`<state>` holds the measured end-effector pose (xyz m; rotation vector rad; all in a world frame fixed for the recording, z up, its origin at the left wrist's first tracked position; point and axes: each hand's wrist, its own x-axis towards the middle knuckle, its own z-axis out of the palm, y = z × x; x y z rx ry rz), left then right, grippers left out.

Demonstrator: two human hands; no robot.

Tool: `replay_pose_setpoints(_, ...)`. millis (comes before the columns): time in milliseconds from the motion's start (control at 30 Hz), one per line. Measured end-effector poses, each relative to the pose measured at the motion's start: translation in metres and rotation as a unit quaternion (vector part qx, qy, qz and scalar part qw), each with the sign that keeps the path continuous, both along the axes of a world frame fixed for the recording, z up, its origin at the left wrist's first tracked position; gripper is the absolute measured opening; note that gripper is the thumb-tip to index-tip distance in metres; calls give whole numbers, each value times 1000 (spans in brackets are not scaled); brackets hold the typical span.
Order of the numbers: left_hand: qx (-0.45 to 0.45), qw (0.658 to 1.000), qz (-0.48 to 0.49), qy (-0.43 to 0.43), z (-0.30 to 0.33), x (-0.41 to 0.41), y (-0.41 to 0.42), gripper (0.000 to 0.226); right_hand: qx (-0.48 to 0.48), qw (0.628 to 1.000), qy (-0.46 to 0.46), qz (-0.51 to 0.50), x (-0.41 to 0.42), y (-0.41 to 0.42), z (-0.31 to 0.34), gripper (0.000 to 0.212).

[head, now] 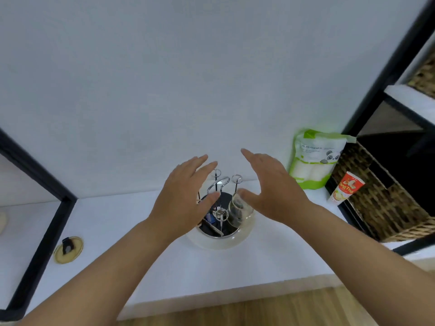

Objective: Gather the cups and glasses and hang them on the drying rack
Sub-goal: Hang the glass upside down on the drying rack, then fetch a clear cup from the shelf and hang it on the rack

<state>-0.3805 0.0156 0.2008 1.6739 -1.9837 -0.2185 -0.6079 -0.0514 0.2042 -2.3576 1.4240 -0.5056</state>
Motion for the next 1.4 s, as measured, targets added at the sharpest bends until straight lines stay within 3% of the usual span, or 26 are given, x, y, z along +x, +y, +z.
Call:
replay_pose_setpoints(333, -62, 998, -29, -15, 234, -60, 23, 72, -127, 991, -50, -11, -80, 47, 231, 85)
replay_pose_setpoints(633, -70, 996, -49, 8, 379, -131, 80, 79, -143, 985, -87, -35, -177, 123, 358, 82)
replay_pose_setpoints(867, -100, 983, -149, 46, 419, -196, 123, 72, -172, 971, -127, -108, -254, 200, 406, 80)
replay_pose_setpoints(1200, -105, 944, -303, 72, 424, -331, 147, 65, -170, 944, -163, -232, -362, 297, 409, 73)
replay_pose_setpoints(1400, -78, 922, -368, 95, 428, -437, 143, 75, -177, 926, -167, -288, -456, 325, 413, 63)
